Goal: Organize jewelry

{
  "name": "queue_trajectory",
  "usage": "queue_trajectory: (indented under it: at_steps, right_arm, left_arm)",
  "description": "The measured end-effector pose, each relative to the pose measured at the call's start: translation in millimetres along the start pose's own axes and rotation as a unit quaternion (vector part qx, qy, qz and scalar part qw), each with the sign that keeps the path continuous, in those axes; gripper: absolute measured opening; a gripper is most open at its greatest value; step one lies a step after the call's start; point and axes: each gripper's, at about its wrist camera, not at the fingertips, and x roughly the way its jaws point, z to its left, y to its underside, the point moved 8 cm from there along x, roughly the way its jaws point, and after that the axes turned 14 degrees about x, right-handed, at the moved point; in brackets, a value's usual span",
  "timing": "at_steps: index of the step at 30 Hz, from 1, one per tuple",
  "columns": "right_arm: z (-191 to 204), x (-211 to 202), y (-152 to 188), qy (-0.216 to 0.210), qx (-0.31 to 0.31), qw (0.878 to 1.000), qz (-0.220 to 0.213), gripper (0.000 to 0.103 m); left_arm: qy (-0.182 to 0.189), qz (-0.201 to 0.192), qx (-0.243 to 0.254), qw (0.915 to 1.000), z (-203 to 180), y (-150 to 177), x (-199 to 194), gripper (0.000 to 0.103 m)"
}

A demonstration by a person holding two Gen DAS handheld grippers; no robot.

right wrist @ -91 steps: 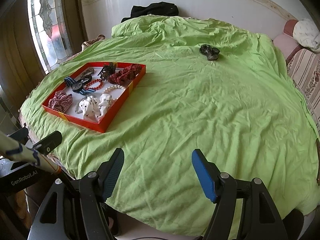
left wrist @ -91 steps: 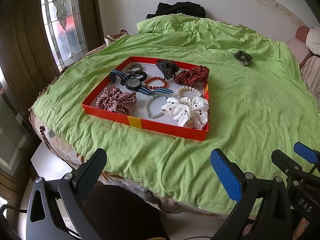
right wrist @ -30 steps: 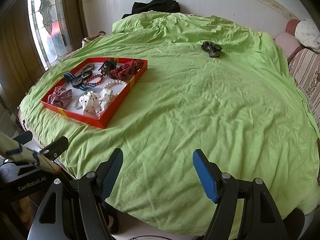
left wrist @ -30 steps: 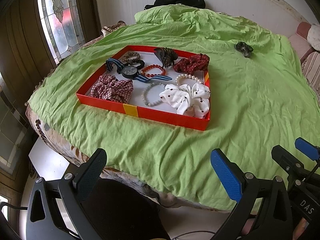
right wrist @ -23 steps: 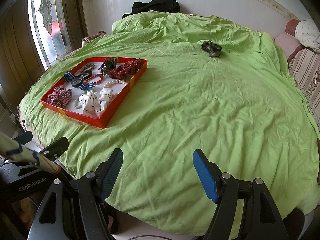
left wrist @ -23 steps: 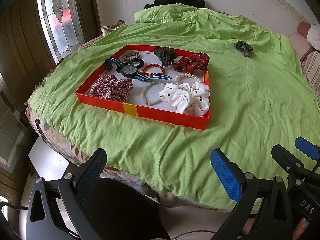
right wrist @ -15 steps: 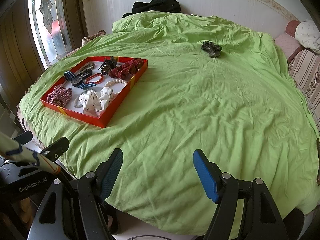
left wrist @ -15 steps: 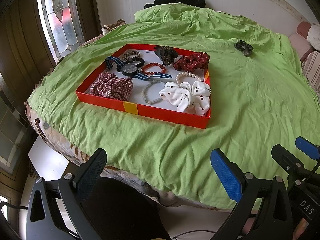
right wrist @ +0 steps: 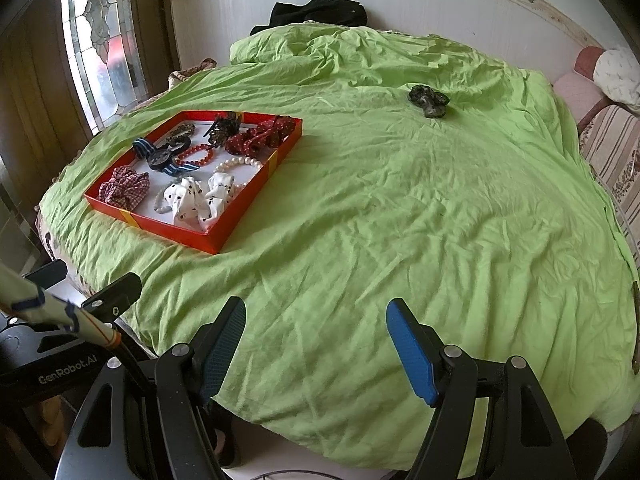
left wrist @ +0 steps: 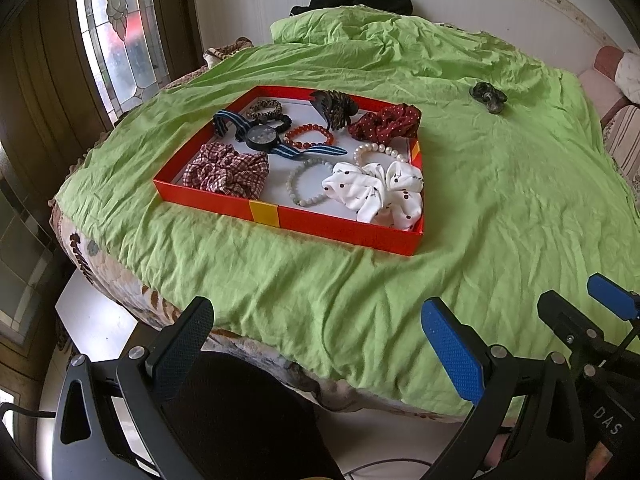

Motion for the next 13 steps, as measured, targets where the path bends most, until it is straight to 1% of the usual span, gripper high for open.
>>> queue_trajectory:
  at_steps: [9,13]
  right_arm:
    - [-4.9,-8.3,-1.0,-0.017,0.006,1.000,-0.004,0.077]
    - [-16.3,-12.2,-4.3,-0.025,0.019,0.999,-0.009,0.078]
  left_arm:
    - [-0.013,-0.003,0.008,0.9999,-5.0,-13.7,-14.7,0.103]
    - [-0.023,-0.003,0.019,0.9995,-16.7,-22.2,-20.9,0.103]
